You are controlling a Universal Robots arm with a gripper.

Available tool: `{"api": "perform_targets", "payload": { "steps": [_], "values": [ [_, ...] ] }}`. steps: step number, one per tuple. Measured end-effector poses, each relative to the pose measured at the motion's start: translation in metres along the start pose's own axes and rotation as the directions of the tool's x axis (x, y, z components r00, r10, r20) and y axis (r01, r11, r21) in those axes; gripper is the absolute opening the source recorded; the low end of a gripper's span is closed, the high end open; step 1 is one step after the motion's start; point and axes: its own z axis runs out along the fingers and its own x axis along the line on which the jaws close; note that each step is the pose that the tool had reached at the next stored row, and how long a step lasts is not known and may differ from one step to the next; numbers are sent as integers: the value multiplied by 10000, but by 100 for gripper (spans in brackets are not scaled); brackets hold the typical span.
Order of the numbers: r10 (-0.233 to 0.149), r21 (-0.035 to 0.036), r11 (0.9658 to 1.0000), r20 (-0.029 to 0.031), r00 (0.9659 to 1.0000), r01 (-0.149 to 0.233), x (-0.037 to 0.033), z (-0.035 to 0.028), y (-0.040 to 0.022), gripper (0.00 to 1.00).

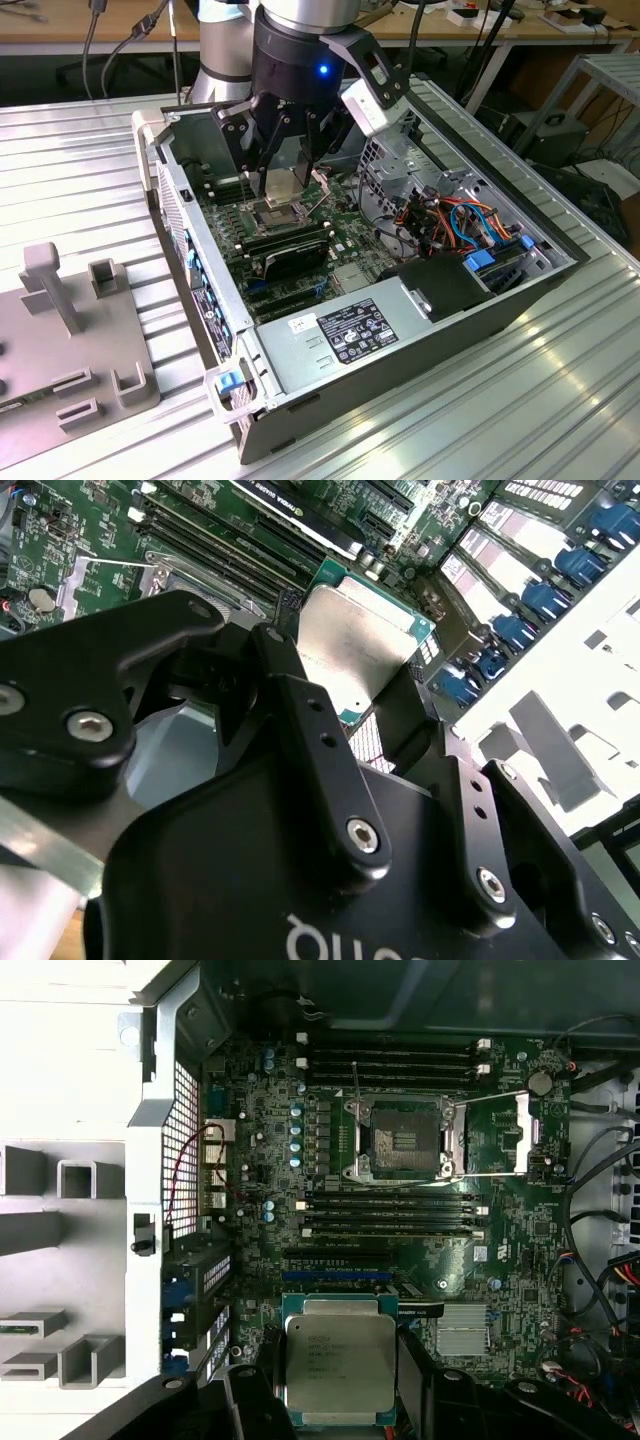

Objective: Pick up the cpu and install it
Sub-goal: 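Pick up the cpu and move it towards the insertion slot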

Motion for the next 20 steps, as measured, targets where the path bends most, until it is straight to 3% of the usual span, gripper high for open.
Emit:
{"api": "perform_targets", "payload": {
  "steps": [8,20],
  "values": [
    [0,1,10000,-1,10000,0,-32,3,0,55],
    [1,0,10000,-1,10000,-1,-223,16,-3,55]
  ]
}}
